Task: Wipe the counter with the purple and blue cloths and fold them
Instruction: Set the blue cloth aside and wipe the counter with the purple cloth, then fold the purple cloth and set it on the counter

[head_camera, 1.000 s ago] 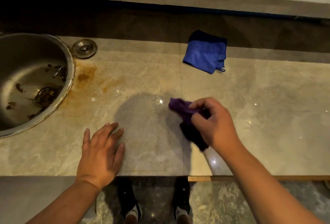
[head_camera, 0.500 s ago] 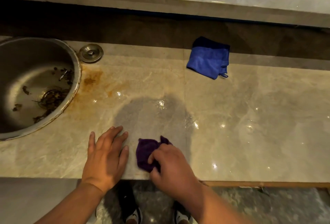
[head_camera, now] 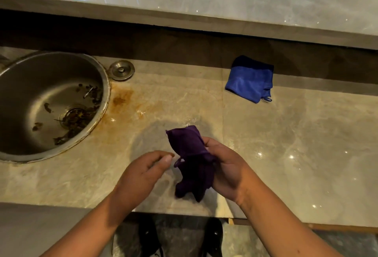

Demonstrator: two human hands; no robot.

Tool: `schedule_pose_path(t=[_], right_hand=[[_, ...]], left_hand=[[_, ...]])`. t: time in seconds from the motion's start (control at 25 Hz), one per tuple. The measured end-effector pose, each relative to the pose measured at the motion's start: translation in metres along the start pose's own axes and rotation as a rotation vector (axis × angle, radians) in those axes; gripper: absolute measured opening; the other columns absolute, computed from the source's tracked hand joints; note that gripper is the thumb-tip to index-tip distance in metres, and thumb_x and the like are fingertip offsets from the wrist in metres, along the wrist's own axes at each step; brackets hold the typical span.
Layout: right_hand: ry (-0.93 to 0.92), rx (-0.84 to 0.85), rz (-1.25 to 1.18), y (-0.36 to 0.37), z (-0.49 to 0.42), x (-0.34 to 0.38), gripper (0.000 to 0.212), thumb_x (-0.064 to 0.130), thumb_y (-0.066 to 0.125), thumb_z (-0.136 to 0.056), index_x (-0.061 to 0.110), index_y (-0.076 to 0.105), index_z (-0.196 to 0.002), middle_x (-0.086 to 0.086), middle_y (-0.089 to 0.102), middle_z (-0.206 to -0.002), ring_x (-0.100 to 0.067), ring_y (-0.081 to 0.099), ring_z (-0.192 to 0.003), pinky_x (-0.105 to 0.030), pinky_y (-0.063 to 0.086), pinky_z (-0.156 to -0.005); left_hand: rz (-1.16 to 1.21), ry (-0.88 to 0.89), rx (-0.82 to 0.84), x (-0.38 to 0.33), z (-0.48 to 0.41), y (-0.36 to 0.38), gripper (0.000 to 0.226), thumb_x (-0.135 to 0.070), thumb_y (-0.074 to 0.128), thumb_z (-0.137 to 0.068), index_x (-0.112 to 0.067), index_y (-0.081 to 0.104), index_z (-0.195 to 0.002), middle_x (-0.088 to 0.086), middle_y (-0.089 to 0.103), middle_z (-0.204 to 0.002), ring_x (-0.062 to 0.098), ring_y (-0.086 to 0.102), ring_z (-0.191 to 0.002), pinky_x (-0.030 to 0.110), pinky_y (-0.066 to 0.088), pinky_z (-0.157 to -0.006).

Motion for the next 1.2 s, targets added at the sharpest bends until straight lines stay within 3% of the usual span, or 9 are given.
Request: schedule_pose_path(t=[0.16, 0.24, 0.32, 0.44, 0.64, 0.76, 0.88, 1.08, 1.2], right_hand=[[0.030, 0.122, -0.172, 0.009, 0.001, 0.007, 0.064, 0.034, 0.069, -0.094, -0.001, 0.055, -0.147, -0.033, 0.056, -0.146, -0.045, 0.055, -0.133, -0.056, 0.042, -0.117], [-0.055, 0.112, -0.059, 0.010, 0.000, 0.013, 0.063, 0.028, 0.072, -0.095, 0.005, 0.053, -0.150, -0.033, 0.056, -0.148, -0.045, 0.057, -0.135, -0.054, 0.046, -0.116], [-0.140, 0.031, 0.103, 0.009, 0.001, 0.018, 0.050, 0.013, 0.067, -0.099, 0.007, 0.056, -0.148, -0.031, 0.062, -0.142, -0.042, 0.062, -0.131, -0.050, 0.050, -0.113], [-0.175, -0.088, 0.262, 0.006, 0.003, 0.016, 0.035, 0.007, 0.060, -0.103, 0.010, 0.065, -0.138, -0.023, 0.071, -0.132, -0.033, 0.069, -0.117, -0.040, 0.056, -0.098], [-0.109, -0.141, 0.529, 0.009, 0.015, 0.011, 0.031, 0.035, 0.066, -0.102, 0.017, 0.072, -0.126, -0.014, 0.079, -0.119, -0.031, 0.076, -0.110, -0.039, 0.058, -0.092], [-0.087, -0.141, 0.621, 0.007, 0.021, 0.009, 0.026, 0.035, 0.065, -0.103, 0.017, 0.077, -0.118, -0.008, 0.082, -0.108, -0.023, 0.078, -0.101, -0.037, 0.056, -0.091], [-0.194, -0.222, 0.639, 0.010, 0.022, 0.016, 0.019, 0.026, 0.065, -0.103, 0.016, 0.078, -0.113, -0.009, 0.082, -0.106, -0.026, 0.077, -0.104, -0.048, 0.058, -0.099], [-0.347, -0.395, 0.586, 0.012, 0.023, 0.043, 0.021, 0.024, 0.061, -0.094, 0.010, 0.076, -0.088, -0.019, 0.073, -0.087, -0.028, 0.067, -0.086, -0.050, 0.056, -0.083], [-0.371, -0.472, 0.390, 0.006, 0.027, 0.060, 0.025, 0.009, 0.057, -0.097, 0.012, 0.060, -0.072, -0.002, 0.059, -0.070, -0.022, 0.059, -0.077, -0.045, 0.053, -0.080]], left_hand=[[0.240, -0.142, 0.201, -0.023, -0.011, 0.014, 0.041, -0.057, 0.079, -0.080, -0.044, 0.072, -0.118, 0.001, 0.078, -0.115, 0.016, 0.074, -0.110, 0.041, 0.057, -0.099], [0.262, -0.128, 0.136, -0.029, -0.015, 0.015, 0.046, -0.059, 0.077, -0.074, -0.040, 0.074, -0.115, 0.023, 0.074, -0.112, 0.038, 0.072, -0.107, 0.056, 0.056, -0.102], [0.326, -0.123, 0.058, -0.033, -0.016, 0.012, 0.039, -0.057, 0.078, -0.072, -0.030, 0.074, -0.099, 0.033, 0.069, -0.104, 0.048, 0.068, -0.093, 0.057, 0.055, -0.091], [0.343, -0.136, 0.051, -0.040, -0.014, 0.014, 0.027, -0.046, 0.078, -0.082, -0.021, 0.069, -0.085, 0.034, 0.065, -0.092, 0.031, 0.061, -0.080, 0.044, 0.049, -0.077], [0.163, -0.112, -0.098, -0.063, -0.010, 0.016, 0.015, -0.030, 0.073, -0.094, -0.021, 0.072, -0.081, -0.009, 0.073, -0.074, 0.001, 0.066, -0.070, 0.015, 0.049, -0.060], [-0.193, -0.014, -0.244, -0.081, -0.003, 0.005, 0.018, -0.039, 0.078, -0.088, -0.029, 0.071, -0.076, -0.011, 0.070, -0.082, 0.001, 0.064, -0.077, 0.022, 0.049, -0.064], [-0.428, 0.124, -0.310, -0.108, 0.005, -0.006, 0.019, -0.046, 0.074, -0.089, -0.031, 0.068, -0.079, -0.015, 0.066, -0.087, 0.004, 0.063, -0.083, 0.029, 0.053, -0.070], [-0.199, 0.103, -0.307, -0.141, 0.016, -0.029, 0.014, -0.041, 0.064, -0.097, -0.032, 0.063, -0.086, -0.009, 0.068, -0.082, 0.004, 0.065, -0.076, 0.026, 0.053, -0.063], [0.023, 0.038, -0.303, -0.155, 0.019, -0.042, 0.021, -0.037, 0.057, -0.102, -0.021, 0.062, -0.090, -0.004, 0.064, -0.073, 0.001, 0.056, -0.060, 0.027, 0.047, -0.061]])
Point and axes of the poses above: each hand's wrist, its own z-axis away from the middle knuckle, its own y-axis out of the palm, x = y × z, the point moved 2 cm from there along -z, towards the middle knuckle
